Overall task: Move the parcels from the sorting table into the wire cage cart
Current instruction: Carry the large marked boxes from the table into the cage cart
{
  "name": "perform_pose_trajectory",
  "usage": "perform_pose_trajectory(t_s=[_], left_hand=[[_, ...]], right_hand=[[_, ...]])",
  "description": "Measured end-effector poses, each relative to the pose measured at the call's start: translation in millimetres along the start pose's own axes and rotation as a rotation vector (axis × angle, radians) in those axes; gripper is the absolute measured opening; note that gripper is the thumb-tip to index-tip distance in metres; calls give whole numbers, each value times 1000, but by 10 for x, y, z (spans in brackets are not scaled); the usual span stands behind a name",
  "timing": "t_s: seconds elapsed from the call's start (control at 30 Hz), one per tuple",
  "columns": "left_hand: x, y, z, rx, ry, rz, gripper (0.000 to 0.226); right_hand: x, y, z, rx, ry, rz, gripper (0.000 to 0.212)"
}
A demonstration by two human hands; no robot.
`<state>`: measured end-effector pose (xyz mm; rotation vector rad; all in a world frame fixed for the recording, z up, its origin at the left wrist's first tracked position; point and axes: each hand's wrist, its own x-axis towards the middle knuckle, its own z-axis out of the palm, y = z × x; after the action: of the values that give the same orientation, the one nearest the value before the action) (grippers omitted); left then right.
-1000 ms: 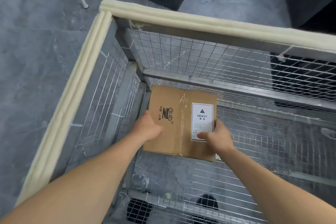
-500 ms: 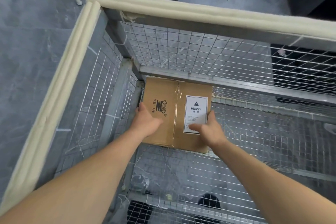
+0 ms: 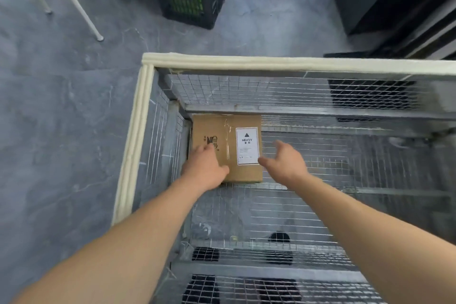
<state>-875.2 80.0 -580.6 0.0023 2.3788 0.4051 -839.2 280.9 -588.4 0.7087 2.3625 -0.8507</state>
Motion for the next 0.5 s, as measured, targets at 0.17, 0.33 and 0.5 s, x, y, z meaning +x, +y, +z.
perform_pose_trajectory(t_s=[0.17, 0.33, 0.5], left_hand=[[-809, 426, -541, 178, 26, 177, 75], [-1630, 855, -1116, 278, 39, 366, 64], [-2409, 1277, -1546, 411, 90, 577, 78]], right_hand=[[-954, -144, -661, -147, 54, -20, 61], [-1991, -254, -1285, -220, 165, -8, 67], [-2907, -183, -1794, -271, 329, 13, 63]])
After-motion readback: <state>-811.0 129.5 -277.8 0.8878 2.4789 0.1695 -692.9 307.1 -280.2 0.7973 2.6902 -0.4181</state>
